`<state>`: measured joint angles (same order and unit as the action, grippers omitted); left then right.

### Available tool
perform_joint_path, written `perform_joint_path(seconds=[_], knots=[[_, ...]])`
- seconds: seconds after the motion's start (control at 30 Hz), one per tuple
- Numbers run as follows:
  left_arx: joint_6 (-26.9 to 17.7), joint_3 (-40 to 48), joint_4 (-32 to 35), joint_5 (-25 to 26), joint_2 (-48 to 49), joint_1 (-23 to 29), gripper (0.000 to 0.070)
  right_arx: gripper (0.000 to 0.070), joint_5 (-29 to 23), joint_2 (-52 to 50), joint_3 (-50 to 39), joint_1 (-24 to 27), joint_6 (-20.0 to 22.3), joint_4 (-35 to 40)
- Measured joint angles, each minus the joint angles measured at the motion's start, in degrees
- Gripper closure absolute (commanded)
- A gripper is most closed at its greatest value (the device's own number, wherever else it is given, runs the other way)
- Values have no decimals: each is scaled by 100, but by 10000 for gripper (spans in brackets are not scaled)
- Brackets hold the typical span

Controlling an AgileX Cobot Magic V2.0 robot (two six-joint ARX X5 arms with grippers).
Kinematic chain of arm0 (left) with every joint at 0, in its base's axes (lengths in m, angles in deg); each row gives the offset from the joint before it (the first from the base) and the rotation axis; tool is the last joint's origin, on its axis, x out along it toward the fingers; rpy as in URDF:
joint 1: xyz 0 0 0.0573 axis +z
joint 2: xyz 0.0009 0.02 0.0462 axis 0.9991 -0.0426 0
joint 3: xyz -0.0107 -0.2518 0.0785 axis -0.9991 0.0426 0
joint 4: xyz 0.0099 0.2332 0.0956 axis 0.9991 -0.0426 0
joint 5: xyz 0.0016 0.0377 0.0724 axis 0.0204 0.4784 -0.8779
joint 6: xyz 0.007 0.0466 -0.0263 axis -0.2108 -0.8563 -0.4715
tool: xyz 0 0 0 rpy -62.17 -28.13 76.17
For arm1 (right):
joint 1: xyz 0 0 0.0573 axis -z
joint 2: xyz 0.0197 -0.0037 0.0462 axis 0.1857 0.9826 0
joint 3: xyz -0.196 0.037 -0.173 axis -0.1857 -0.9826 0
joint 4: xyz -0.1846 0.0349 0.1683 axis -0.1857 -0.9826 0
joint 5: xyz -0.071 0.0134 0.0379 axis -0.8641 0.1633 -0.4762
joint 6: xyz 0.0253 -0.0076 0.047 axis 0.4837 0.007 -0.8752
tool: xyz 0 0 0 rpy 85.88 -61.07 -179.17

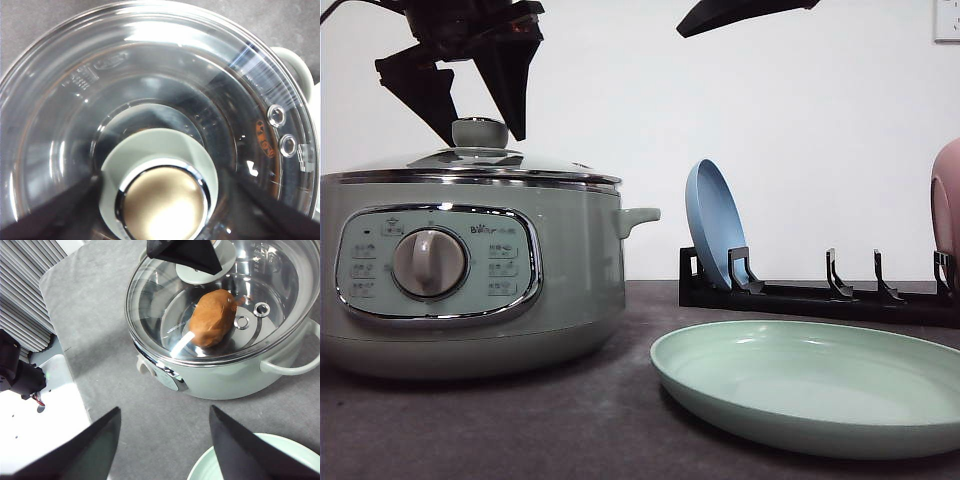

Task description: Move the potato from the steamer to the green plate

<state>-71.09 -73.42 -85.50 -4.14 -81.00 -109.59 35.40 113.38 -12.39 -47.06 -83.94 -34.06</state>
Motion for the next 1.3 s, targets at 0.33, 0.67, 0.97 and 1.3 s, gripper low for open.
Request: perform_joint_path(seconds=[0.33,0.67,0.97,1.3], knots=[[-24,-19,-94,-60,0,-23,543,350,-4,0,0,0,9,2],[-19,-39,-146,-52,0,-23,698,350,-4,0,0,0,9,4],[-7,-23,-130,-49,84,-8,698,350,-6,0,0,0,11,7],[-3,-4,-99,-312,969,229,698,350,-6,0,0,0,9,17]])
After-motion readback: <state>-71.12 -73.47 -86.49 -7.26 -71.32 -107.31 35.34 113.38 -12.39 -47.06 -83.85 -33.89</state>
